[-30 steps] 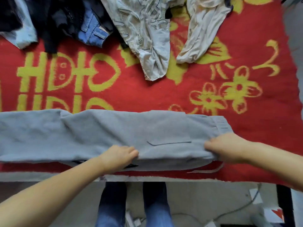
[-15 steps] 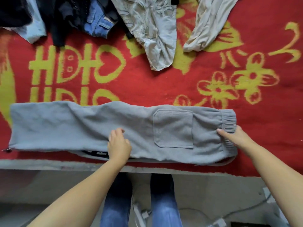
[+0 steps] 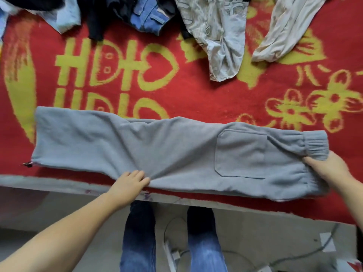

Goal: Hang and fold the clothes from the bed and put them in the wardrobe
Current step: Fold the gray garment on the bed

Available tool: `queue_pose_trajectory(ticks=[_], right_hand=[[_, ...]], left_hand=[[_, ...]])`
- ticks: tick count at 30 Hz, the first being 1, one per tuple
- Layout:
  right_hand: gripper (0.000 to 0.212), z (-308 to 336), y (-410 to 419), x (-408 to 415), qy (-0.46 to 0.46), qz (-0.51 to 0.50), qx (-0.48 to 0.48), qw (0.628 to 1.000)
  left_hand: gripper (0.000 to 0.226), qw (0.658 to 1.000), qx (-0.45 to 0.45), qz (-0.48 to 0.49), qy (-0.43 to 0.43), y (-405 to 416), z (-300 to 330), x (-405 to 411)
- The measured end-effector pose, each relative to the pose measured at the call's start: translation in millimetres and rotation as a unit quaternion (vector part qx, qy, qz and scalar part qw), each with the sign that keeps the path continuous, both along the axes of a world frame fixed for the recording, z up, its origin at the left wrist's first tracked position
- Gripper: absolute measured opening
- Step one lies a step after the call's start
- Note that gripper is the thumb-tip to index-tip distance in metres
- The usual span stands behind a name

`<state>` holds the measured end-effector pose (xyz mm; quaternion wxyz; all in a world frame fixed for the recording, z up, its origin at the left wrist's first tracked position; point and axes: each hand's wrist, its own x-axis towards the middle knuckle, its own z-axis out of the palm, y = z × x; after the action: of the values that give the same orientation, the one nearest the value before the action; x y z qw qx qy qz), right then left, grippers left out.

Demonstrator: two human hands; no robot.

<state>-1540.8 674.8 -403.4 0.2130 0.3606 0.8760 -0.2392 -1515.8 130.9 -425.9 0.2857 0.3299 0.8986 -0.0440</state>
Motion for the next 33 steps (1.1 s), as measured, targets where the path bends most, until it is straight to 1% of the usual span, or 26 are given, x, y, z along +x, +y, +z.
queue_pose_trajectory(ticks=[2,4,5,6,7,8,9,10,11,12,13,14,15,16,17,18,19,20,22,25,27,28,30,31,32,33], right_hand=[[0.023,21,-21,-13,0.008,0.047,-0.021,0.999],[0.031,52,-50,-28,0.014,0.108,-0.037,0.993],[0.035,69,-69,-35,0.025,0.135,-0.036,0.99],[0.036,85,-92,-39,0.037,0.157,-0.033,0.986],[0.036,97,-118,-41,0.048,0.172,-0.029,0.984],[0.035,105,-147,-42,0.053,0.185,-0.032,0.981],[0.036,109,-178,-39,0.053,0.198,-0.052,0.977],[0.038,110,-209,-36,0.048,0.205,-0.097,0.973],[0.041,107,-237,-31,0.035,0.197,-0.171,0.965],[0.043,104,-260,-26,0.013,0.173,-0.258,0.951],[0.043,99,-276,-21,-0.001,0.148,-0.327,0.933],[0.041,92,-282,-15,-0.002,0.134,-0.361,0.923],[0.036,84,-281,-10,0.016,0.128,-0.359,0.924],[0.03,78,-274,-5,0.044,0.114,-0.347,0.93],[0.024,71,-262,0,0.079,0.084,-0.337,0.935],[0.024,64,-248,6,0.109,0.047,-0.326,0.938],[0.026,55,-233,12,0.13,0.016,-0.301,0.944],[0.029,47,-217,18,0.137,-0.007,-0.268,0.954],[0.026,27,-188,29,0.114,-0.043,-0.214,0.969],[0.018,-6,-163,33,0.055,-0.077,-0.202,0.975],[0.029,-22,-166,25,0.03,-0.076,-0.217,0.973],[0.037,-29,-173,19,0.025,-0.079,-0.234,0.969],[0.05,-42,-189,8,0.017,-0.096,-0.266,0.959],[0.051,-47,-196,3,0.01,-0.102,-0.282,0.954],[0.047,-51,-203,0,0.005,-0.106,-0.304,0.947],[0.041,-53,-209,-3,0.005,-0.111,-0.335,0.936]], left_hand=[[0.047,0.998,0.0,0.046,-0.043,-7,-1,7],[0.049,0.986,0.034,0.14,-0.082,7,-2,-1],[0.048,0.968,0.086,0.203,-0.118,22,2,-9],[0.046,0.934,0.154,0.278,-0.16,43,9,-19],[0.042,0.879,0.226,0.359,-0.22,68,19,-28],[0.037,0.8,0.292,0.431,-0.297,94,33,-38],[0.034,0.703,0.352,0.49,-0.378,117,47,-47],[0.035,0.609,0.399,0.529,-0.435,135,59,-55],[0.039,0.544,0.427,0.56,-0.457,145,66,-62],[0.042,0.51,0.442,0.591,-0.442,146,68,-69],[0.04,0.508,0.447,0.62,-0.397,139,68,-73],[0.033,0.528,0.442,0.643,-0.335,125,62,-76],[0.025,0.554,0.424,0.658,-0.284,108,53,-75],[0.021,0.581,0.399,0.661,-0.257,93,43,-73],[0.022,0.607,0.369,0.659,-0.248,81,34,-71],[0.021,0.627,0.345,0.657,-0.238,73,27,-69],[0.019,0.637,0.333,0.66,-0.219,68,20,-68],[0.017,0.635,0.335,0.668,-0.197,66,14,-67],[0.015,0.621,0.35,0.681,-0.168,66,7,-71],[0.017,0.616,0.346,0.699,-0.11,61,-4,-70],[0.02,0.62,0.308,0.716,-0.091,51,-10,-66],[0.025,0.638,0.267,0.717,-0.09,45,-13,-65],[0.039,0.7,0.175,0.69,-0.057,37,-11,-63],[0.044,0.737,0.161,0.656,-0.016,39,-7,-62],[0.048,0.78,0.174,0.601,0.03,45,-2,-59],[0.051,0.826,0.196,0.524,0.061,55,2,-55]])
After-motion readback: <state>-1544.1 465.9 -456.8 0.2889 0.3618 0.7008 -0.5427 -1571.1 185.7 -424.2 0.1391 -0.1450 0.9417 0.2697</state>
